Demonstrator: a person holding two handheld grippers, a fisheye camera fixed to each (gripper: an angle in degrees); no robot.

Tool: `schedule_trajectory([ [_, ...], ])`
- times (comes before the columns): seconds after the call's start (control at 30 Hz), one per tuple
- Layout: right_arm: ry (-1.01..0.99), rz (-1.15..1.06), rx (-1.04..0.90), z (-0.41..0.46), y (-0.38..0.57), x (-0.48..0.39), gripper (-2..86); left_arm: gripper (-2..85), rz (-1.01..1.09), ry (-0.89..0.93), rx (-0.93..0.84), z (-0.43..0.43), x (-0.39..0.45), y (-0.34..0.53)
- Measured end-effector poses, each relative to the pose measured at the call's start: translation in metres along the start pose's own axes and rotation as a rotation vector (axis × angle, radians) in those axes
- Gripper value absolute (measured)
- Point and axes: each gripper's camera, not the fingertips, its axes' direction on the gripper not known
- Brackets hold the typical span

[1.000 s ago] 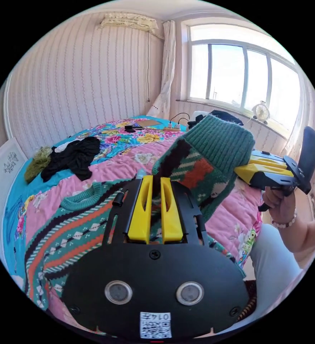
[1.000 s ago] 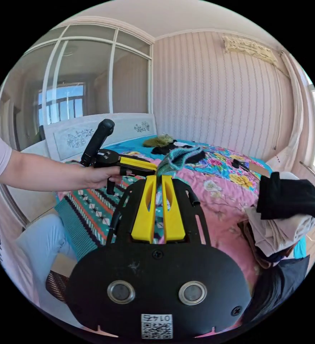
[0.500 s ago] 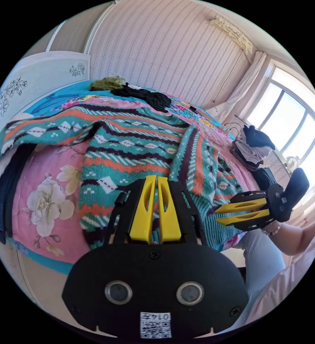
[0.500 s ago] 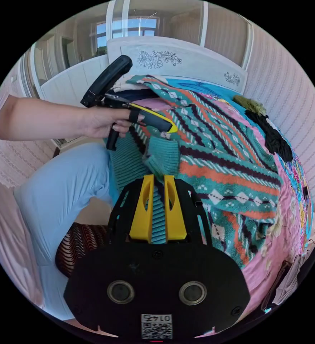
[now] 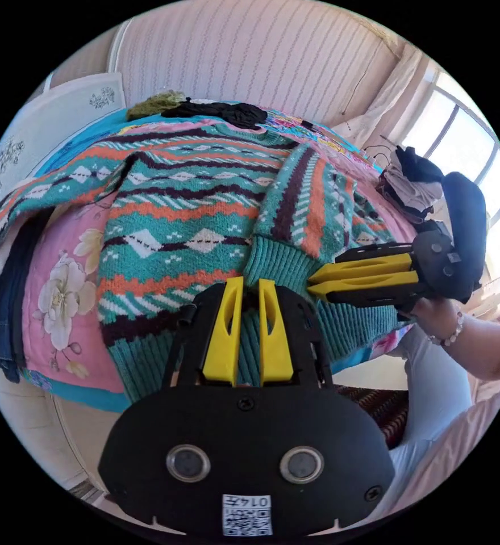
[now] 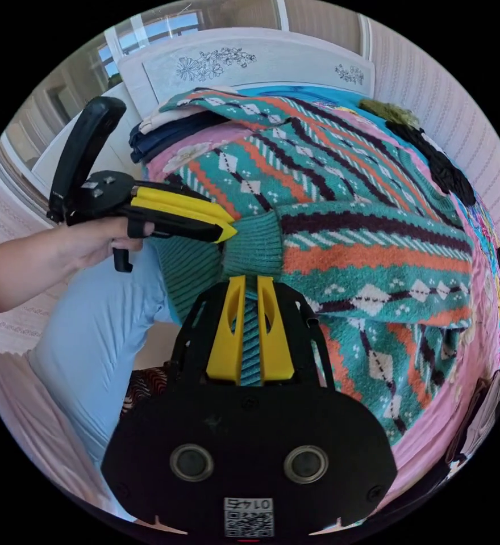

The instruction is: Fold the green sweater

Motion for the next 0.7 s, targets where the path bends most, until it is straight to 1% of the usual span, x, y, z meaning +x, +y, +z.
schedule_trajectory([
  [0.1, -0.003, 0.006, -0.014, 0.000, -0.015, -0.003, 2.6, 4.5, -0.021, 0.039, 0.000, -0.017, -0.014, 0.005],
  [0.13, 0.000, 0.002, -0.021, -0.002, -0.018, -0.005, 2.6, 3.9, -0.072, 0.070, 0.005, -0.030, -0.025, 0.008],
  [0.2, -0.028, -0.021, -0.022, -0.016, -0.032, -0.008, 2.1, 2.7, -0.139, 0.070, 0.053, -0.054, -0.046, 0.018],
  [0.27, -0.076, -0.034, 0.040, -0.032, -0.045, -0.008, 2.0, 2.2, -0.223, -0.028, 0.138, -0.090, -0.080, 0.037],
  [0.33, -0.106, -0.068, 0.093, -0.044, -0.066, -0.009, 2.2, 2.5, -0.312, -0.127, 0.182, -0.113, -0.115, 0.053],
  [0.43, -0.132, -0.170, 0.136, -0.043, -0.118, -0.015, 3.5, 4.3, -0.487, -0.191, 0.212, -0.143, -0.177, 0.073],
  [0.47, -0.146, -0.207, 0.131, -0.038, -0.144, -0.020, 4.3, 4.7, -0.526, -0.201, 0.251, -0.158, -0.195, 0.077],
  [0.6, -0.200, -0.303, 0.167, -0.027, -0.239, -0.039, 7.7, 5.1, -0.549, -0.229, 0.389, -0.180, -0.218, 0.081],
  [0.7, -0.192, -0.321, 0.226, -0.025, -0.306, -0.048, 8.3, 7.3, -0.574, -0.144, 0.398, -0.163, -0.229, 0.074],
])
